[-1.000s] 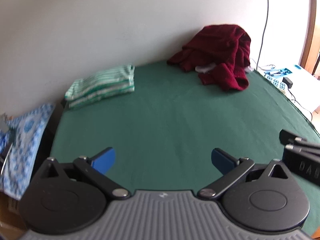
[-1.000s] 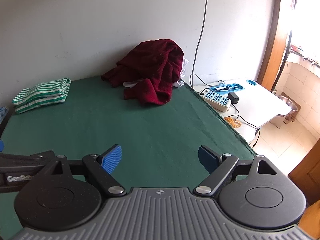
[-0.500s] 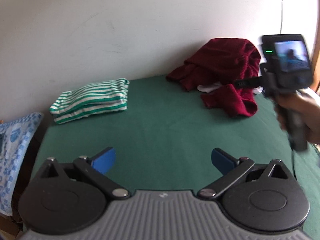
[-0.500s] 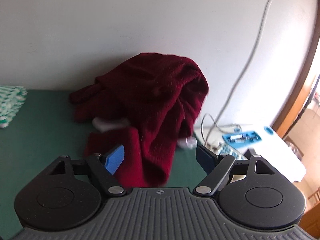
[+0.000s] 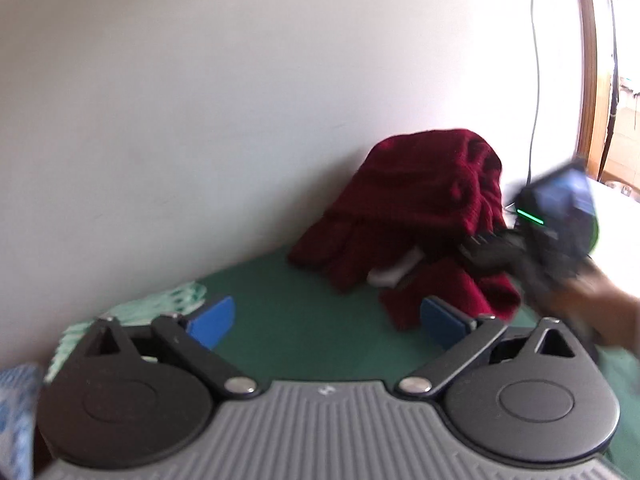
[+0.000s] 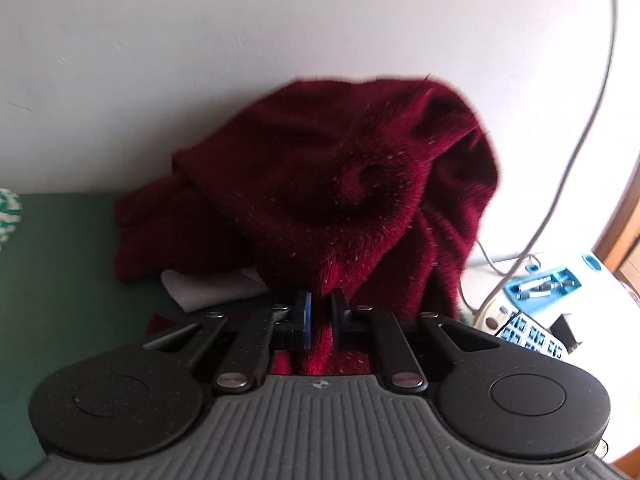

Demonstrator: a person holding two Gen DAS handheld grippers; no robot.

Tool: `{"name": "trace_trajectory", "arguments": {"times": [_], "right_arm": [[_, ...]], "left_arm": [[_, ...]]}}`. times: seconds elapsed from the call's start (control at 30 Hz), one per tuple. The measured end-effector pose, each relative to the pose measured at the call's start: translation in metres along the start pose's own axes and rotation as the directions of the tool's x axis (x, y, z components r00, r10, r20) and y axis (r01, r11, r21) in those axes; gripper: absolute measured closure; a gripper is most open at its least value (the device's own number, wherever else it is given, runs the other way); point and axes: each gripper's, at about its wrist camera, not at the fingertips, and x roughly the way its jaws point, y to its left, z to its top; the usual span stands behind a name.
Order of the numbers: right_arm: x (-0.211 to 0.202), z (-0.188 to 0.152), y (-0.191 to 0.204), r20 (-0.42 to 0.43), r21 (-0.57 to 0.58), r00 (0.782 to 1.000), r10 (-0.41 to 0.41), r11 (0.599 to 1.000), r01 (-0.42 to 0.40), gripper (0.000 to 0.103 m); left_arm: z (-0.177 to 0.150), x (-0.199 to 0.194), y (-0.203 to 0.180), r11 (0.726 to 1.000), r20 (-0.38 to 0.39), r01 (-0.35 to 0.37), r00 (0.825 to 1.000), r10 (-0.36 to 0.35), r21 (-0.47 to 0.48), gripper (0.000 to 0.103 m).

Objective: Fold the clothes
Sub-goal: 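Reach both grippers to the red sweater and close on its fabric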

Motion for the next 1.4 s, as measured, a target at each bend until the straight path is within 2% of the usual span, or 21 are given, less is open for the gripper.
{"name": "trace_trajectory", "arguments": {"times": [0.1,0.17,0.23,0.33,0.4,0.47,0.5,0.53,0.57,0.6,0.67,0.73,0.83,0.93,1.07,1.13,1.17,1.23,1.33,1.37,1.4], "right_arm": [[-0.040,-0.003,-0.018,0.046,-0.015,0.997,0.057,0.998,-0.057,0.096],[-0.063,-0.004,-0.032,0.060,-0.016,0.995,0.077,0.997,-0.077,0.096],[-0.081,-0.004,-0.044,0.062,-0.010,0.994,0.092,0.996,-0.091,0.096],[-0.091,-0.002,-0.055,0.039,0.010,0.991,0.129,0.991,-0.130,0.096],[-0.093,-0.002,-0.056,0.041,-0.001,0.990,0.132,0.991,-0.132,0.096],[-0.095,-0.003,-0.056,0.046,-0.019,0.991,0.129,0.992,-0.128,0.096],[-0.096,-0.004,-0.057,0.049,-0.028,0.991,0.127,0.992,-0.126,0.096],[-0.097,-0.005,-0.057,0.052,-0.037,0.991,0.126,0.992,-0.124,0.096],[-0.098,-0.005,-0.057,0.055,-0.046,0.991,0.124,0.992,-0.122,0.096],[-0.099,-0.006,-0.057,0.058,-0.055,0.991,0.123,0.991,-0.120,0.096],[-0.102,-0.009,-0.057,0.065,-0.060,0.991,0.116,0.992,-0.112,0.096],[-0.100,-0.015,-0.057,0.067,-0.059,0.992,0.109,0.993,-0.105,0.096],[-0.106,-0.020,-0.057,0.077,-0.064,0.992,0.099,0.993,-0.095,0.096],[-0.123,-0.022,-0.060,0.083,-0.039,0.990,0.113,0.993,-0.110,0.096],[-0.158,-0.017,-0.068,0.122,0.022,0.980,0.159,0.986,-0.163,0.096],[-0.175,-0.016,-0.071,0.144,0.033,0.971,0.191,0.980,-0.198,0.097],[-0.183,-0.017,-0.071,0.150,0.032,0.967,0.207,0.976,-0.214,0.099],[-0.192,-0.021,-0.068,0.151,0.025,0.962,0.226,0.972,-0.232,0.103],[-0.198,-0.027,-0.061,0.147,0.008,0.963,0.227,0.973,-0.231,0.103],[-0.196,-0.029,-0.058,0.138,0.000,0.968,0.212,0.977,-0.214,0.103],[-0.194,-0.031,-0.056,0.128,-0.007,0.972,0.196,0.980,-0.197,0.103]], "left_arm": [[0.018,0.064,-0.009,1.000,-0.031,-0.001,1.000,0.002,0.024,0.018],[0.023,0.103,-0.020,0.997,-0.062,-0.010,0.998,0.015,0.072,0.025],[0.022,0.133,-0.033,0.991,-0.084,-0.011,0.996,0.023,0.133,0.025],[0.022,0.167,-0.052,0.978,-0.082,-0.016,0.996,0.034,0.207,0.024],[0.021,0.178,-0.065,0.969,-0.053,-0.031,0.998,0.045,0.245,0.019],[0.021,0.186,-0.078,0.959,-0.016,-0.049,0.998,0.056,0.279,0.019],[0.020,0.190,-0.084,0.955,-0.008,-0.048,0.999,0.053,0.292,0.023],[0.019,0.193,-0.089,0.955,-0.009,-0.040,0.999,0.044,0.295,0.029],[0.018,0.194,-0.094,0.955,-0.011,-0.031,0.999,0.036,0.294,0.059],[0.017,0.196,-0.099,0.956,-0.014,-0.033,0.999,0.039,0.293,0.099],[0.014,0.198,-0.105,0.954,0.000,-0.068,0.997,0.071,0.291,0.103],[0.012,0.191,-0.109,0.951,0.039,-0.107,0.994,0.100,0.290,0.103],[0.016,0.163,-0.102,0.964,0.095,-0.132,0.989,0.113,0.228,0.103],[0.022,0.123,-0.085,0.981,0.147,-0.128,0.983,0.106,0.146,0.103],[0.017,0.050,-0.052,0.992,0.214,-0.118,0.971,0.108,0.032,0.103],[0.005,0.018,-0.040,0.996,0.216,-0.089,0.973,0.082,0.024,0.103],[-0.002,0.007,-0.039,0.997,0.202,-0.070,0.978,0.059,0.045,0.103],[-0.020,0.001,-0.053,0.985,0.161,-0.063,0.986,0.037,0.161,0.102],[-0.047,0.014,-0.095,0.927,0.140,-0.053,0.990,0.000,0.372,0.076],[-0.055,0.022,-0.112,0.899,0.134,-0.040,0.991,-0.020,0.435,0.060],[-0.061,0.030,-0.127,0.870,0.128,-0.029,0.991,-0.039,0.492,0.056]]}}
